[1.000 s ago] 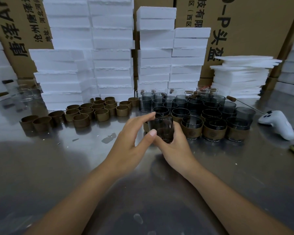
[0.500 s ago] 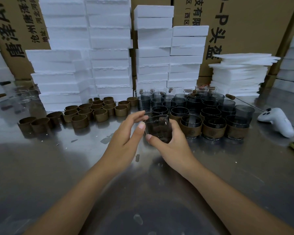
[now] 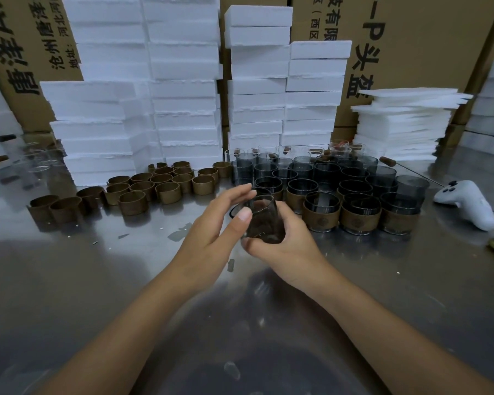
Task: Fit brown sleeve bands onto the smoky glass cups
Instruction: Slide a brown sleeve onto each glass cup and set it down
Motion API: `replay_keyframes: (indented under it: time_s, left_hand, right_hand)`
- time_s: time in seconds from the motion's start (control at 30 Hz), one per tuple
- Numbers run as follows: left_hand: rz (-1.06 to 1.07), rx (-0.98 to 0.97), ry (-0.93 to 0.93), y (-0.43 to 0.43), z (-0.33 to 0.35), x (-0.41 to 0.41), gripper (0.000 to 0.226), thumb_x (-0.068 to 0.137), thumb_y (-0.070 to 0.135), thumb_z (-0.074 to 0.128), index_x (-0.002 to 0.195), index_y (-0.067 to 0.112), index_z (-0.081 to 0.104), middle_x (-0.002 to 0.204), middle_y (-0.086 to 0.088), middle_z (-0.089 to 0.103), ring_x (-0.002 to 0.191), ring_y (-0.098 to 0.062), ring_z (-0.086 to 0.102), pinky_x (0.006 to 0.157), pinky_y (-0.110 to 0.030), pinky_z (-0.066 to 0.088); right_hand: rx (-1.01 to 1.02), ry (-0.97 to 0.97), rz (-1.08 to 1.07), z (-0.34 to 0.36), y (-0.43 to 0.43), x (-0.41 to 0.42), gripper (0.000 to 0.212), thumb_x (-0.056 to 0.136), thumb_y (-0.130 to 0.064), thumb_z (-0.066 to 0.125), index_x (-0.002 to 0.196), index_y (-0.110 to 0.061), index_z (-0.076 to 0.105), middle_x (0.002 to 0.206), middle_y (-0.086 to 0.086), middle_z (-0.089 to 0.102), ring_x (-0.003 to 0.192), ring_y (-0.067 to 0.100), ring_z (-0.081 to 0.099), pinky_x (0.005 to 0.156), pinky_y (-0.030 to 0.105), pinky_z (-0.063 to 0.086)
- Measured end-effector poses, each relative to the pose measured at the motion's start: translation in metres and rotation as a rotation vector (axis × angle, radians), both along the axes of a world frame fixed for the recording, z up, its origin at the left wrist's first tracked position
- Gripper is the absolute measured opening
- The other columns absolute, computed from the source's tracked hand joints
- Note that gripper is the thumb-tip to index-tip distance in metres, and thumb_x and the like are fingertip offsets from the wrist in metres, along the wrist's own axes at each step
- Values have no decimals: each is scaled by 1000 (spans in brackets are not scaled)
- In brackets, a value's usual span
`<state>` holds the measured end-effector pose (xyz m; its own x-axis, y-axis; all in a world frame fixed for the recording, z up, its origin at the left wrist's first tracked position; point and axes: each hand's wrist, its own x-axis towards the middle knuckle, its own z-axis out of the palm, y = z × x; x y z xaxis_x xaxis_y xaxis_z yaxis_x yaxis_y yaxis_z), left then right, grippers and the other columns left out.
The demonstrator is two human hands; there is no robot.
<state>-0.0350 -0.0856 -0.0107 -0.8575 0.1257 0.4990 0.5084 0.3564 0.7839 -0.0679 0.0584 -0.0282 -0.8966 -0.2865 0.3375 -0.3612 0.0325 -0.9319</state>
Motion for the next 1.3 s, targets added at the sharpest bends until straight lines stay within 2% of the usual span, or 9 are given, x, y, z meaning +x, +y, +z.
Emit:
replay_keyframes:
  time_s: [0.13,0.27,0.43,0.53,0.77,0.9,1.0,1.17,1.3]
  left_hand:
    - [-18,-38,35,4,2,3,58,84,59,36,135,33,44,134,12,52,129,3,41,101,-12,34]
    - [-37,-59,72,8,4,7,50,87,55,36,131,36,44,133,12,53,128,4,42,104,-13,32]
    - [-50,-60,101,11,6,9,43,88,51,37,128,36,48,130,10,56,127,2,44,101,-9,31]
    - [-44,-61,101,11,5,9,40,88,51,37,125,39,49,129,12,57,128,-2,44,104,-14,33]
    - [8,-73,89,7,1,5,39,88,52,36,121,39,51,126,14,59,127,-4,46,103,-15,33]
    - [50,-74,73,4,-1,1,40,87,54,36,121,38,51,124,17,60,126,0,45,100,-10,31]
    - [80,-62,65,3,-3,0,31,92,45,40,120,39,51,124,18,59,125,2,45,99,-9,31]
    - [80,-12,43,2,-2,-2,37,91,43,38,126,38,47,126,19,58,127,3,43,106,-21,30]
    - [47,87,28,2,-1,-3,44,90,43,37,130,30,50,126,17,60,126,5,45,102,-12,31]
  right_hand:
    - [40,17,32,-1,-2,1,43,63,-26,72,103,-32,55,79,-21,65,76,-5,62,64,10,46]
    - [45,7,17,-3,-3,0,49,64,-28,73,109,-30,55,89,-11,67,83,3,65,68,16,49]
    - [35,-12,-40,-4,-1,-2,45,70,-23,75,110,-30,55,95,-7,68,89,6,66,79,26,55]
    - [31,-26,-89,-2,1,-2,40,75,-22,77,107,-31,54,92,-10,67,85,1,65,73,20,52]
    - [-2,-78,-212,1,2,-3,43,75,-22,76,110,-27,51,94,-6,66,84,7,64,64,14,49]
    - [-46,-86,-226,2,3,-4,41,75,-18,76,106,-28,50,91,-8,65,69,-8,59,55,4,44]
    - [-66,-87,-228,3,3,-3,40,75,-17,75,105,-27,51,91,-9,64,67,-11,58,56,4,44]
    - [-95,-57,-207,6,1,-1,39,75,-15,75,106,-25,54,91,-9,65,70,-10,59,58,5,44]
    - [-84,-19,-182,7,0,2,42,75,-17,76,109,-26,54,94,-10,65,76,-9,61,63,5,45]
